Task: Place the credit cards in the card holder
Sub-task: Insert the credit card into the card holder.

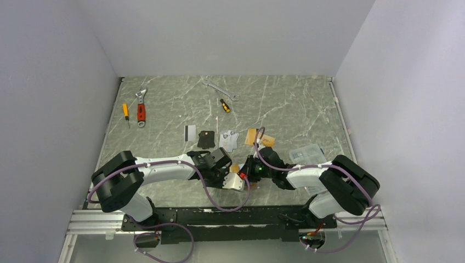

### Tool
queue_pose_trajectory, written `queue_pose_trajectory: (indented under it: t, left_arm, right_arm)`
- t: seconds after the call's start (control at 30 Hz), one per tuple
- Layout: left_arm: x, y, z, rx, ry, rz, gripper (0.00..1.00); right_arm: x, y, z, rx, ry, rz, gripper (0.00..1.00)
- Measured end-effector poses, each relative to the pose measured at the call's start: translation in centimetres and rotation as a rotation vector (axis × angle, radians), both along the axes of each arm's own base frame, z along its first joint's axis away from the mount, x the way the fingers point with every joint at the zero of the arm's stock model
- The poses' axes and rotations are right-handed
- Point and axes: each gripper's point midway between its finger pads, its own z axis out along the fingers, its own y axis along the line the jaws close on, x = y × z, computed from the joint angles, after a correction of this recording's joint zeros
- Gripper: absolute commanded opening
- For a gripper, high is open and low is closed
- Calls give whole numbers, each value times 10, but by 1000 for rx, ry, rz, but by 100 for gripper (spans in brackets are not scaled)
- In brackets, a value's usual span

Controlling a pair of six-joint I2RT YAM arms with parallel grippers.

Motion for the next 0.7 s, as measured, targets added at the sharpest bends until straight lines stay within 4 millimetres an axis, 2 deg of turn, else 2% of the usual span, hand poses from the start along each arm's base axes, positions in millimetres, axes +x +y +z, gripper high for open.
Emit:
queue_pose_trajectory:
  t: [0.17, 0.27, 0.4, 0.47, 0.5, 0.57, 0.7]
  left_arm:
    - [0, 0, 0, 0, 0, 0, 0]
    - [0, 0, 0, 0, 0, 0, 0]
    - [0, 0, 0, 0, 0, -1, 0]
    - [0, 0, 0, 0, 0, 0, 0]
    - [0, 0, 0, -1, 0, 0, 0]
    - [0, -1, 0, -3, -2, 0, 0]
    - [0, 0, 1, -11, -7, 0, 0]
  right_arm:
    - [0, 0, 0, -5, -1, 6, 7]
    - [-1, 0, -1, -9, 2, 6, 14]
    - [-3, -3, -4, -26, 11, 11, 36]
    - [-3, 0, -1, -29, 11, 23, 56]
    - [-2, 2, 1, -30, 10, 25, 61]
    - [-1, 4, 11, -34, -13, 32, 66]
    - [0, -14, 17, -97, -46, -17, 68]
